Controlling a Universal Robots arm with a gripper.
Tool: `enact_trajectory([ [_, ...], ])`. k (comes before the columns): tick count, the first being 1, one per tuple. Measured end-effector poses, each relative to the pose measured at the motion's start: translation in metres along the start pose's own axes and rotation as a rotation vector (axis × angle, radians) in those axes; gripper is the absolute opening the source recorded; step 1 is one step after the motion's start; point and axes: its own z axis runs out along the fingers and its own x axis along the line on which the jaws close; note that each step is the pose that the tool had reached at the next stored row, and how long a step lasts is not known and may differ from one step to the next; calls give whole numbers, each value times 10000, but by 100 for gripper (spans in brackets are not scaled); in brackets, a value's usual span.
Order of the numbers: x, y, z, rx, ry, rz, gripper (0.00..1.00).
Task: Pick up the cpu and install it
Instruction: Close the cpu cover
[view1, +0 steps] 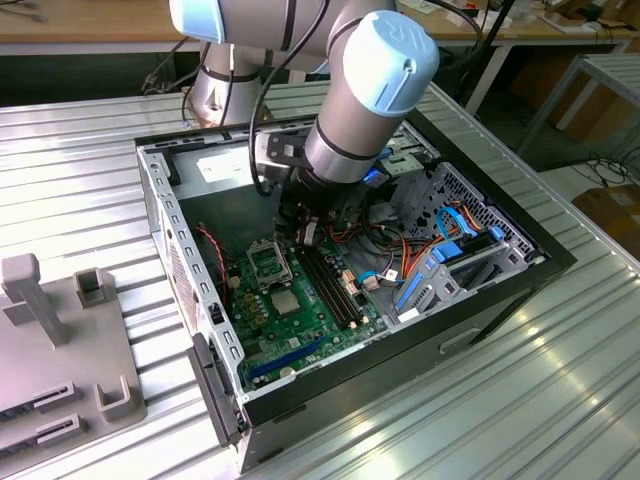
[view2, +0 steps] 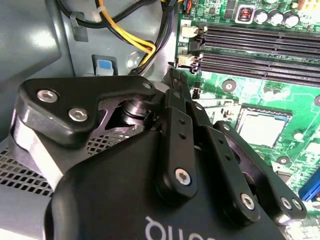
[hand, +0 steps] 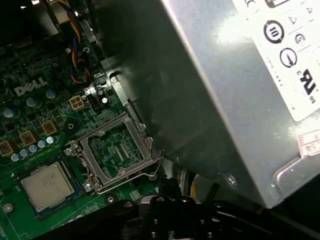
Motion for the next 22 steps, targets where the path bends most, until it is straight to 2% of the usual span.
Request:
enact_trajectory([
  [2,5,-3,23,-31,-62,-1,11],
  [7,22,-15,113,-51,-98,-4,11],
  [9,32,-4,127,-71,-137,-5,11],
  [13,58,37,131,-85,-170,-6,11],
  [22,57,45,67,-78,-153,-5,11],
])
